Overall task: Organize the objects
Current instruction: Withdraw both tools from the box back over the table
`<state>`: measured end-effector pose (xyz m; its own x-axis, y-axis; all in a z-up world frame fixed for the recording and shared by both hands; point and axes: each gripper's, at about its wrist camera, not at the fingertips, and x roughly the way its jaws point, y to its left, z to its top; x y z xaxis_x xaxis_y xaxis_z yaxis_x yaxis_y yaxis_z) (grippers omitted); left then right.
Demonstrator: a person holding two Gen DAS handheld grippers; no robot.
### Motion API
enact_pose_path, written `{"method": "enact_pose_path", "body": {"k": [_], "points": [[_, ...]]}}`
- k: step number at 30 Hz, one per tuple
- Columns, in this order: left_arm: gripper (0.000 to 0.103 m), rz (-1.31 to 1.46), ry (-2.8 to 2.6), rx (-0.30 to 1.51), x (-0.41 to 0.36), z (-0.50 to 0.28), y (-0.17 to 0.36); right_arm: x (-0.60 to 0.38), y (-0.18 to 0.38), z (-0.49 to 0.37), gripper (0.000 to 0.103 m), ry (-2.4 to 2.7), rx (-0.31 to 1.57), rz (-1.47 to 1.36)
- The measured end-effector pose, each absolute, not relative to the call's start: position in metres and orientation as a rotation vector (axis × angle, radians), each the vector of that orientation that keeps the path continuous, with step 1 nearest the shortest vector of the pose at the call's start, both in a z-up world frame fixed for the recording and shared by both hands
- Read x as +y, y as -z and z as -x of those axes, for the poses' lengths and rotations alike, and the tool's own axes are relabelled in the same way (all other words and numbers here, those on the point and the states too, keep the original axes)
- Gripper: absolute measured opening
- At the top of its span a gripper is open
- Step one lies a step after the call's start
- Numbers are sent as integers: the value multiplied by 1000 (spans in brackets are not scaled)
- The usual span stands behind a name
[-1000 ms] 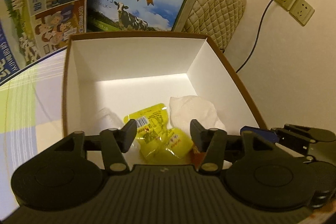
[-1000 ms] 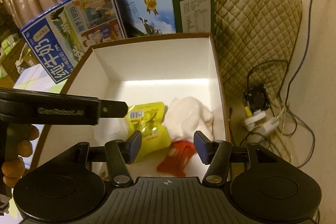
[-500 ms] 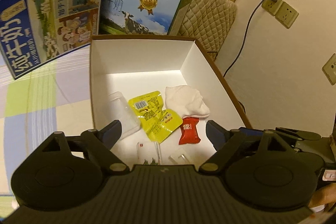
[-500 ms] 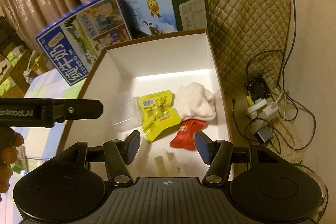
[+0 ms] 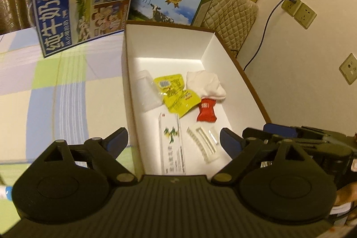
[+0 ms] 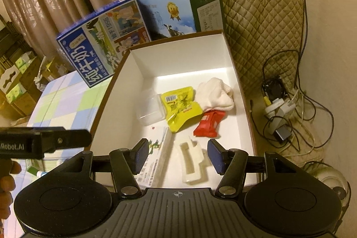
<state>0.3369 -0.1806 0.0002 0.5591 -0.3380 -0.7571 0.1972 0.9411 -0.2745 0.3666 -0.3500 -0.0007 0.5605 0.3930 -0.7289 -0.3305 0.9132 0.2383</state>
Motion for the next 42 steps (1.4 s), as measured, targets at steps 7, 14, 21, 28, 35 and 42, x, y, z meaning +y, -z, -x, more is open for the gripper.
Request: {"method": "enact_pose_path", "body": {"k": [7, 14, 21, 28, 35, 42], "points": [[88, 155, 276, 913, -166, -304, -8, -344, -7, -340, 56, -418, 855, -80], [88, 138, 231, 917, -145, -274, -13, -332, -11, -314, 56, -431, 848, -70], [89, 152, 198, 924, -119, -244, -13, -313, -10, -289, 56, -463, 855, -53], [89, 183, 152, 949, -88, -218, -5, -290, -2, -270, 56, -507, 886, -34], [89, 212, 101, 977, -59, -196, 5, -266, 11, -257, 56, -543, 927, -9], [89, 233, 44, 995, -34, -181, 13, -239, 23, -245, 56, -595, 962, 22]]}}
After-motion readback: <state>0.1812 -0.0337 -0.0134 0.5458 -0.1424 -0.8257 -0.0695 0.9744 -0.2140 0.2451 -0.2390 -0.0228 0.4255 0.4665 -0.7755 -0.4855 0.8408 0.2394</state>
